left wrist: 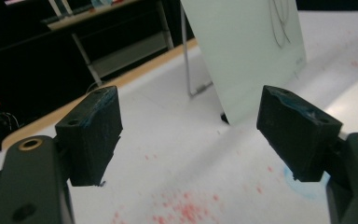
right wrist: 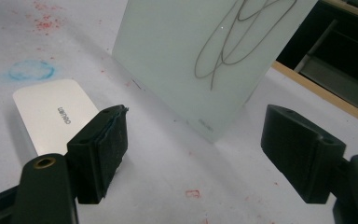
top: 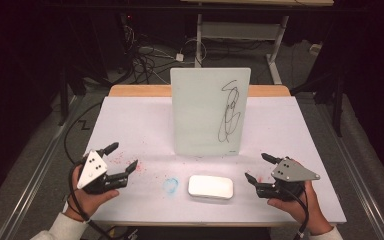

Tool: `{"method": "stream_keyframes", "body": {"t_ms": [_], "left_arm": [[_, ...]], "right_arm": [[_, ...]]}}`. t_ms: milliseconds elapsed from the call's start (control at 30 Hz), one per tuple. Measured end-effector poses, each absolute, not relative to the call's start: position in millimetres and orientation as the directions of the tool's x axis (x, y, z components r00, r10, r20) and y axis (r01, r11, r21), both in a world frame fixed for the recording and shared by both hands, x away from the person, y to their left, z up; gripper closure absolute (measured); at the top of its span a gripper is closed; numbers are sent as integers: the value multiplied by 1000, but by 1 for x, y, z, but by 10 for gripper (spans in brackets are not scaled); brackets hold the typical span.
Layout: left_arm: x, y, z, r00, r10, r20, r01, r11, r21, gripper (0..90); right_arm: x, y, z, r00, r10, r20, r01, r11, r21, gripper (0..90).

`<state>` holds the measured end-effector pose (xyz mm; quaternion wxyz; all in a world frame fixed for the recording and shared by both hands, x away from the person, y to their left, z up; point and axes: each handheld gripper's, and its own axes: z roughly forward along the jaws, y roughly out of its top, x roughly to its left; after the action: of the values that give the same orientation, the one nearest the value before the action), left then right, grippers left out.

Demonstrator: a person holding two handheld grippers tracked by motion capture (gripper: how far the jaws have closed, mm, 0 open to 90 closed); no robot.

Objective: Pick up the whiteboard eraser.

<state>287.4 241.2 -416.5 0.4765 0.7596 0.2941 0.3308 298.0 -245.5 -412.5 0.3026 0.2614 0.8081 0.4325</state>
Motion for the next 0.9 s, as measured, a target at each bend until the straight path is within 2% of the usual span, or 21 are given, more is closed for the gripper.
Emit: {"method": "stream_keyframes", "body": {"t_ms": [67,200,367,633,900], "left_arm": [[281,236,-429,616,757,217,188,-409,893,213],[274,221,-440,650,702,291,207,-532,821,216],[276,223,-443,658,698,283,227,-543,809,217],[278,221,-446,666,692,279,240,-554,797,229],[278,221,-446,663,694,281,240,-553,798,228]], "right_arm": [[298,-246,-414,-690,678,-253,170,492,853,235],[300,-247,-414,-710,660,-247,180,509,841,235],[305,-248,-413,-741,638,-212,199,510,837,235],[307,-239,-419,-758,608,-235,193,554,810,247],[304,-236,-420,-736,623,-266,175,554,814,246]]}}
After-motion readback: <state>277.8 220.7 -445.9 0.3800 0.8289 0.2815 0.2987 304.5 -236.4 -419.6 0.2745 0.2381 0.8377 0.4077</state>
